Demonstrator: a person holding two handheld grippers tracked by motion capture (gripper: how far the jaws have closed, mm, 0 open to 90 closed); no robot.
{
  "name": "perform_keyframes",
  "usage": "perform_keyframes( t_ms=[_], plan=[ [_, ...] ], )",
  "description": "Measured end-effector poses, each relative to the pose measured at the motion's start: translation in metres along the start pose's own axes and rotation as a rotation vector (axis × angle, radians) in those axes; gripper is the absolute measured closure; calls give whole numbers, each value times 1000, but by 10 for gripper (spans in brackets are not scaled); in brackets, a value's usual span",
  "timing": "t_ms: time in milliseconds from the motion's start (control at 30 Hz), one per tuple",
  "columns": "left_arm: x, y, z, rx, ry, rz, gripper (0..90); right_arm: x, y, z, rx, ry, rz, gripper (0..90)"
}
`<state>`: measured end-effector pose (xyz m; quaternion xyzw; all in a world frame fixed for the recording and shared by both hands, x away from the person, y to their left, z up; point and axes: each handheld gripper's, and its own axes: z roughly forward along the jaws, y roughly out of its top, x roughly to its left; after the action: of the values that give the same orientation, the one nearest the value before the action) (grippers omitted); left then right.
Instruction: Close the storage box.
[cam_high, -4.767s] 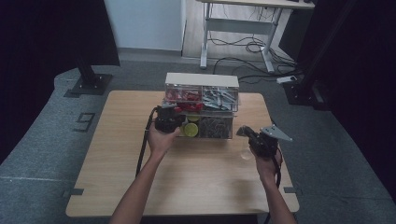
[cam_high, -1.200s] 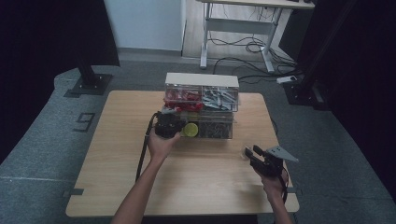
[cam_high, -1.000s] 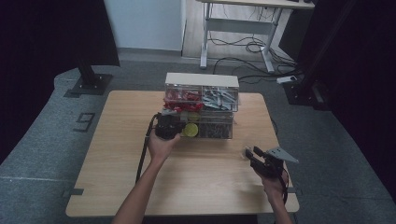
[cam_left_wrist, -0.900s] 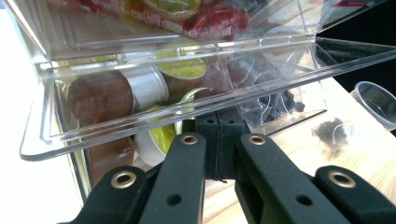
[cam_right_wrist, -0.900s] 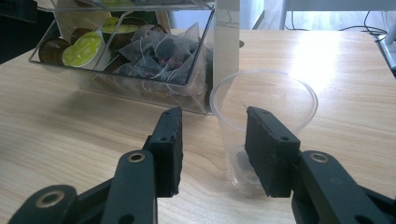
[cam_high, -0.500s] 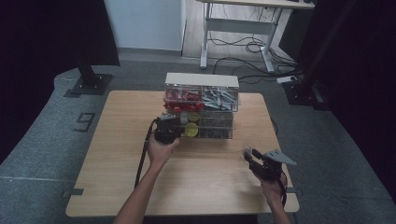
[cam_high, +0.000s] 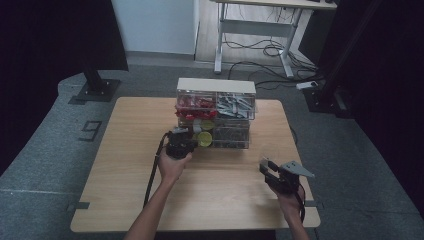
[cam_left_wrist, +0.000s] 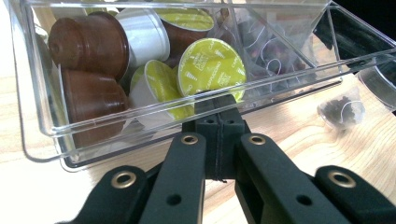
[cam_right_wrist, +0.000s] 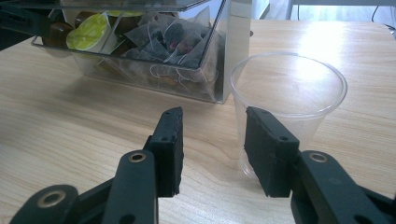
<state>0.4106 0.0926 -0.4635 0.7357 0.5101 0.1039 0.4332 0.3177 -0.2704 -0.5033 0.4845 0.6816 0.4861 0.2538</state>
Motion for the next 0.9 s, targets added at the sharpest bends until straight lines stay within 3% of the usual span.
perform_keyframes(
  t_ms=[900],
  plan=[
    [6,-19,10,23,-9,-19,900,2,-5,2,24,-1,-17,566]
  ],
)
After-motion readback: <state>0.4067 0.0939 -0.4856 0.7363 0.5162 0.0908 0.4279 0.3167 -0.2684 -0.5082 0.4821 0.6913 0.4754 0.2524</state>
